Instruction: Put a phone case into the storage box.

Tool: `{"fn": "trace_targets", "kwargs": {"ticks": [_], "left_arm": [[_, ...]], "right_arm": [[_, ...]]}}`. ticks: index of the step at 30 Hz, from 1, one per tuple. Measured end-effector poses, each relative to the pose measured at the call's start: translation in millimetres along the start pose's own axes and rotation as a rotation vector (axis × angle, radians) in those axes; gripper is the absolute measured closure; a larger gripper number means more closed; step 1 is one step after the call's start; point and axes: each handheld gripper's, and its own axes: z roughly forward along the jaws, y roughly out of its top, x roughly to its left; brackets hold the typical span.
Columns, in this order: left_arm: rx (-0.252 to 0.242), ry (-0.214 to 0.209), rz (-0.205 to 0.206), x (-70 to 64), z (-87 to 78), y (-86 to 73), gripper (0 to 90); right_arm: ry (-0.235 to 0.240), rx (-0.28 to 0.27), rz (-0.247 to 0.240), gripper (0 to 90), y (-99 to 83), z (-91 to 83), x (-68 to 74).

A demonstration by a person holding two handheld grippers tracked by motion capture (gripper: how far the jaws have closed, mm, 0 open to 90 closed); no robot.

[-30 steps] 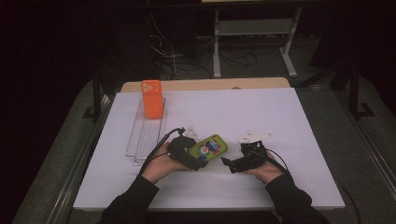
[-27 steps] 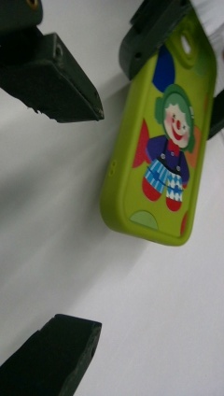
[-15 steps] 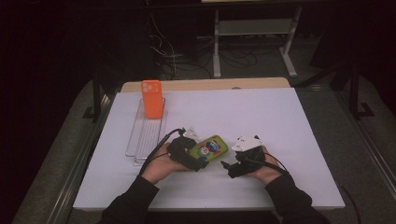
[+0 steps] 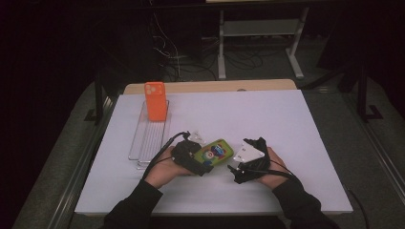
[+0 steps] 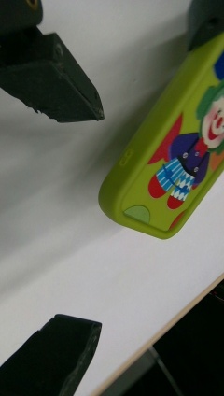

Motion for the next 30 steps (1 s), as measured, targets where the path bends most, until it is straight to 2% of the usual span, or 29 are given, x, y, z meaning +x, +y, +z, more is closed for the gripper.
{"fn": "trace_targets", "kwargs": {"ticks": [1, 2, 4, 6, 9, 16, 17, 19, 20, 21, 22, 23, 24, 25, 26, 27, 30], "left_arm": [[-0.004, -0.001, -0.004, -0.2, 0.0, 0.0, 15.5], [-0.029, 0.0, -0.034, -2.3, 1.7, -0.2, 15.6], [-0.034, 0.0, -0.041, -2.5, 1.9, -0.3, 15.6], [-0.033, 0.001, -0.041, -2.5, 1.8, -0.3, 15.6], [-0.033, 0.001, -0.039, -2.6, 1.8, -0.3, 15.6], [-0.024, 0.012, -0.03, -2.8, 1.3, 0.2, 15.6], [-0.036, 0.011, -0.044, -3.9, 2.3, 0.2, 15.6], [-0.037, 0.013, -0.054, -4.7, 2.4, 0.0, 15.6], [-0.038, 0.013, -0.053, -4.7, 2.3, -0.1, 15.6], [-0.037, 0.013, -0.053, -4.7, 2.2, 0.0, 15.6], [-0.033, 0.015, -0.049, -4.3, 2.0, 0.0, 15.6], [-0.023, 0.014, -0.038, -3.6, 1.3, 0.0, 15.6], [-0.007, 0.015, -0.018, -2.4, 0.3, 0.1, 15.6], [-0.035, 0.013, -0.054, -4.8, 2.3, 0.1, 15.6], [-0.017, 0.013, -0.033, -3.6, 1.0, 0.3, 15.6], [-0.012, 0.014, -0.024, -3.2, 0.4, 0.4, 15.6], [0.001, 0.015, -0.009, -2.7, -0.8, 0.8, 15.6]], "right_arm": [[-0.012, -0.002, -0.023, 0.5, 0.0, 0.5, 1.4], [-0.024, 0.0, -0.043, 0.5, -0.1, 0.6, 3.0], [-0.038, -0.002, -0.082, 0.5, -0.1, 0.9, 5.0], [-0.062, 0.001, -0.138, 0.5, -0.2, 1.2, 7.7], [-0.086, -0.007, -0.185, 0.5, 0.9, 1.2, 11.6], [-0.13, -0.006, -0.271, 0.5, 2.8, 1.7, 18.3], [-0.128, 0.008, -0.324, 0.5, 2.9, 1.5, 17.2], [-0.151, 0.009, -0.364, 0.5, 3.2, 2.1, 19.1], [-0.166, 0.002, -0.407, 0.5, 3.8, 2.7, 19.3], [-0.173, -0.004, -0.399, 0.5, 4.2, 2.6, 21.1], [-0.184, -0.006, -0.418, 0.5, 4.6, 2.6, 22.1], [-0.19, -0.013, -0.416, 0.5, 4.8, 3.1, 24.5], [-0.198, -0.003, -0.459, 0.5, 5.2, 2.9, 24.4], [-0.206, -0.008, -0.491, 0.5, 5.2, 3.7, 24.4], [-0.208, -0.013, -0.485, 0.5, 5.5, 4.1, 27.2], [-0.216, -0.004, -0.528, 0.5, 5.8, 4.2, 27.3], [-0.236, -0.007, -0.552, 0.5, 6.7, 4.4, 32.5]]}}
